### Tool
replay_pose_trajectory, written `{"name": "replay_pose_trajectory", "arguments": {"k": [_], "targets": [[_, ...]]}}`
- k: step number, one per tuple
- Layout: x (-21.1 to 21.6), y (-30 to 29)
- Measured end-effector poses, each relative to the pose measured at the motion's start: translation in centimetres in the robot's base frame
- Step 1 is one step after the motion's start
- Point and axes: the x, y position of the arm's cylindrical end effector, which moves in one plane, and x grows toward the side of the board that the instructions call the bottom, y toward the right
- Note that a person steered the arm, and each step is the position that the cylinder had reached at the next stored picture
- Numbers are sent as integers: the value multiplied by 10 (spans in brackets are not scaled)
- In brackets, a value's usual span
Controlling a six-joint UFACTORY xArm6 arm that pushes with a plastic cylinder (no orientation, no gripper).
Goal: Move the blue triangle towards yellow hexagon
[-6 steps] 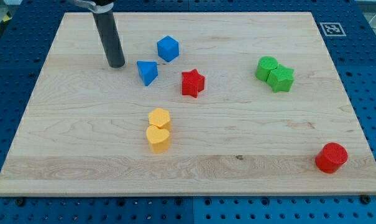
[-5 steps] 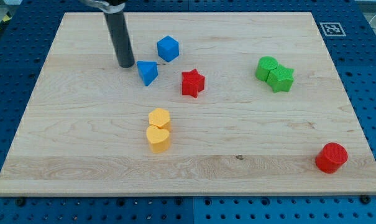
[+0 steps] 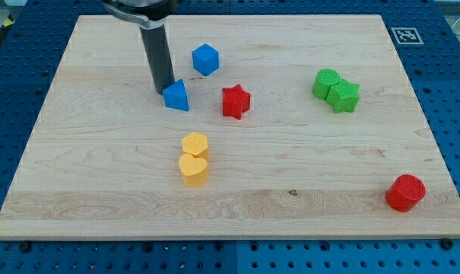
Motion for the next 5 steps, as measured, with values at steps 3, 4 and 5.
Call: {"name": "replay_pose_trajectory", "arguments": {"k": [3, 4, 5], "targets": [[0, 21], [0, -23], [0, -38]]}}
